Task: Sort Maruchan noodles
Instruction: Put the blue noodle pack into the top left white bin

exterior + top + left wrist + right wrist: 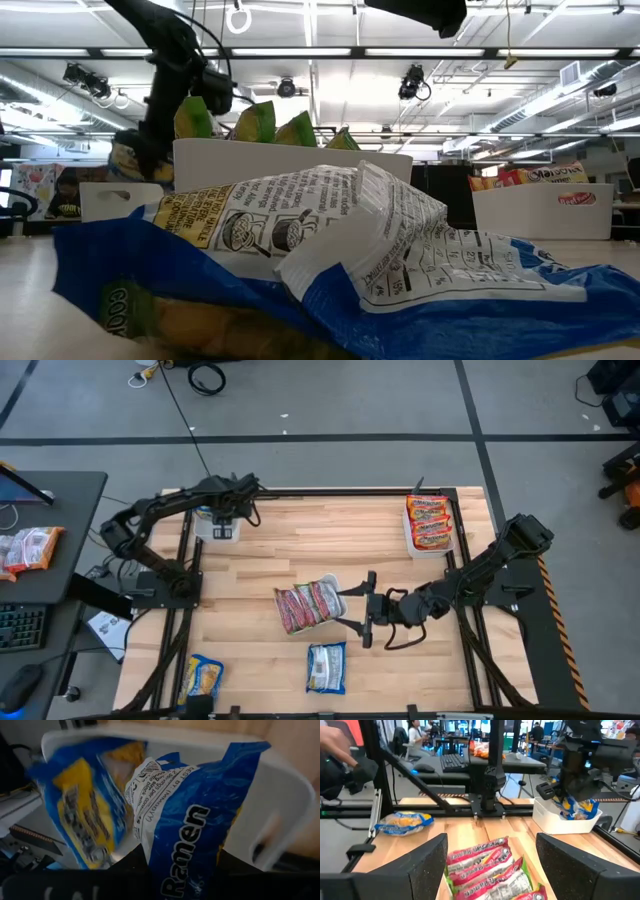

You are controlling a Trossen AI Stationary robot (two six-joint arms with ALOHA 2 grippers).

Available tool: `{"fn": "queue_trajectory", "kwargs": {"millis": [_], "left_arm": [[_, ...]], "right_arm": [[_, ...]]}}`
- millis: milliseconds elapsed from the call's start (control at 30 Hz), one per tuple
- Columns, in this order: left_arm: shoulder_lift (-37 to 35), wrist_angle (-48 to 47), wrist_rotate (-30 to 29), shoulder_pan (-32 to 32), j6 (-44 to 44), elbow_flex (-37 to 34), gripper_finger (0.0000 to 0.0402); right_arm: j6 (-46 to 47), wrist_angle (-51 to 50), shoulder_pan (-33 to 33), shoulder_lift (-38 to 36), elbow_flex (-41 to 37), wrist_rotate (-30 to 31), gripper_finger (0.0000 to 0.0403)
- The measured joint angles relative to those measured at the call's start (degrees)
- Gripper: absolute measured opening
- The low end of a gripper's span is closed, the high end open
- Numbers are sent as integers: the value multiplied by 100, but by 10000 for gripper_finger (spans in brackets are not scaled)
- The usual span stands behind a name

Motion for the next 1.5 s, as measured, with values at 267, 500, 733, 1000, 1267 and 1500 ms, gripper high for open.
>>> {"fn": "queue_trajectory", "kwargs": {"millis": [267,500,733,1000,1267,1500], "left_arm": [[731,777,-78,116,54,0,98],[1215,1219,-687,426,-20,17,124],[1265,1458,-1067,866,-497,205,171],[1252,1447,-1267,1187,-885,463,203],[1250,1120,-968,1287,-1006,472,238],[1250,1097,-938,1182,-993,482,270]], "right_arm": [[334,-507,91,-2,0,-40,307],[775,-992,185,-2,-2,-40,307],[876,-996,179,-2,-2,-40,307],[1166,-1040,46,-2,-2,-206,307],[1186,-1042,14,-2,-2,-346,307],[1295,-1051,-190,-2,-2,-662,310]]}}
